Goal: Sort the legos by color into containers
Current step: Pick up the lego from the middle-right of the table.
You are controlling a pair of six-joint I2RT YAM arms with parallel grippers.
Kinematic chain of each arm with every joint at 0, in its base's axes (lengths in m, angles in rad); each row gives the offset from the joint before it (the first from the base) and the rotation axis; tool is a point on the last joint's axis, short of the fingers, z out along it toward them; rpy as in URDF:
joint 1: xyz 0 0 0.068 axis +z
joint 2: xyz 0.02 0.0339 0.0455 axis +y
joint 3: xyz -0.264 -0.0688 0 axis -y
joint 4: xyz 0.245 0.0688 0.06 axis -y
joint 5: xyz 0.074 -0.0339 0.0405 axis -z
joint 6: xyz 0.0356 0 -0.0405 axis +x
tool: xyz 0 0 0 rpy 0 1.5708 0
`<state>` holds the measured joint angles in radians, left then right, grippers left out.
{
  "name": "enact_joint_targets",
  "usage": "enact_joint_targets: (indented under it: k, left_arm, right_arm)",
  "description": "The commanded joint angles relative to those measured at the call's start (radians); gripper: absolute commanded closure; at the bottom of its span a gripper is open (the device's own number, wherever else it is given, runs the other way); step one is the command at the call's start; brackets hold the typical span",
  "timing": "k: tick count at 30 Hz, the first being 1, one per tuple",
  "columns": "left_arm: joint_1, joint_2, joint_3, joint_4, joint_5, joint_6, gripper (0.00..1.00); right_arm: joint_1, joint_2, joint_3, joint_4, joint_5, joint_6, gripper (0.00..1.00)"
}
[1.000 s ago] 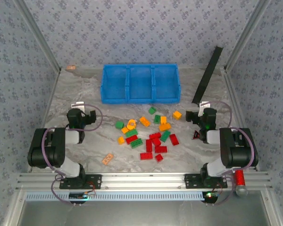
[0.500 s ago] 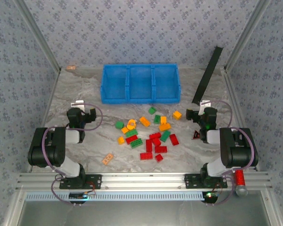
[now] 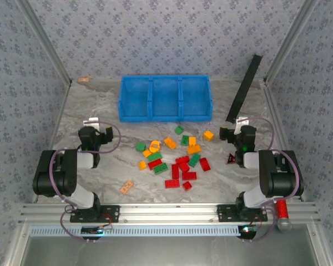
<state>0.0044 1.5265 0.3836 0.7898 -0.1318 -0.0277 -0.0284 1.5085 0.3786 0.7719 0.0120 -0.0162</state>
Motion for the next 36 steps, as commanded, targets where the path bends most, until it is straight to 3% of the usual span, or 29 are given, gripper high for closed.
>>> enact_joint_targets:
  k: [1, 6, 9, 11, 13, 16, 20, 26, 30, 36]
  left_arm:
    - [-0.002, 0.008, 0.024, 0.034, -0.002, -0.019, 0.0]
    - [0.002, 0.008, 0.024, 0.034, 0.007, -0.019, 0.0]
    - [-0.002, 0.004, 0.026, 0.031, -0.009, -0.019, 0.0]
    - [-0.016, -0.053, 0.081, -0.119, -0.049, -0.015, 0.0]
    - [-0.036, -0.114, 0.196, -0.366, -0.067, -0.007, 0.0]
    - [-0.083, -0.155, 0.319, -0.593, -0.095, -0.037, 0.0]
    - [-0.152, -0.18, 0.405, -0.733, -0.118, -0.093, 0.0]
    - [-0.233, -0.184, 0.521, -0.915, -0.086, -0.123, 0.0]
    - [-0.281, -0.194, 0.549, -0.981, -0.115, -0.128, 0.0]
    - [-0.299, -0.211, 0.59, -1.096, -0.075, -0.173, 0.0]
  right_arm:
    - [-0.005, 0.012, 0.017, 0.026, 0.014, -0.011, 0.0]
    - [-0.004, -0.02, 0.063, -0.067, 0.056, 0.004, 0.0]
    - [-0.007, -0.089, 0.212, -0.395, 0.138, 0.029, 0.0]
    - [-0.007, -0.124, 0.289, -0.549, 0.14, 0.077, 0.0]
    - [-0.006, -0.148, 0.349, -0.674, 0.074, 0.122, 0.0]
    - [-0.001, -0.149, 0.415, -0.805, -0.026, 0.208, 0.01]
    - [0.029, -0.094, 0.499, -0.922, -0.155, 0.251, 0.08]
    - [0.112, 0.003, 0.601, -1.063, -0.194, 0.291, 0.13]
    - [0.193, 0.052, 0.628, -1.112, -0.131, 0.324, 0.14]
    - [0.266, 0.151, 0.654, -1.118, -0.059, 0.428, 0.16]
